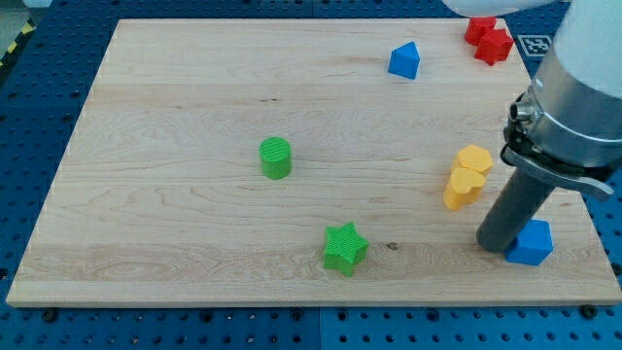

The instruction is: Slide the green circle to the green star

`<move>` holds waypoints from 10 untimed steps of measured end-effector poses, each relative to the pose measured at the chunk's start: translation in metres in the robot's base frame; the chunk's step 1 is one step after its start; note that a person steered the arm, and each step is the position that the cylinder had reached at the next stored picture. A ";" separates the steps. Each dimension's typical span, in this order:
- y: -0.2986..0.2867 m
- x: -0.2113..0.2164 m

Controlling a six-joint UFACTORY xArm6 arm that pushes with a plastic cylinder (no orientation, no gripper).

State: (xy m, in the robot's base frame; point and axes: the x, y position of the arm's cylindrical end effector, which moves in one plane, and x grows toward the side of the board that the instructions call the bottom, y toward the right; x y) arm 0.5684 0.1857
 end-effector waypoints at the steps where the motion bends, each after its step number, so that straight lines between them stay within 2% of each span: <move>1: 0.011 0.000; 2: -0.001 0.000; 4: -0.082 -0.013; 7: -0.157 -0.129; 8: -0.208 -0.163; 9: -0.267 -0.176; 10: -0.286 -0.155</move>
State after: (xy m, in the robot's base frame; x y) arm 0.4129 -0.1005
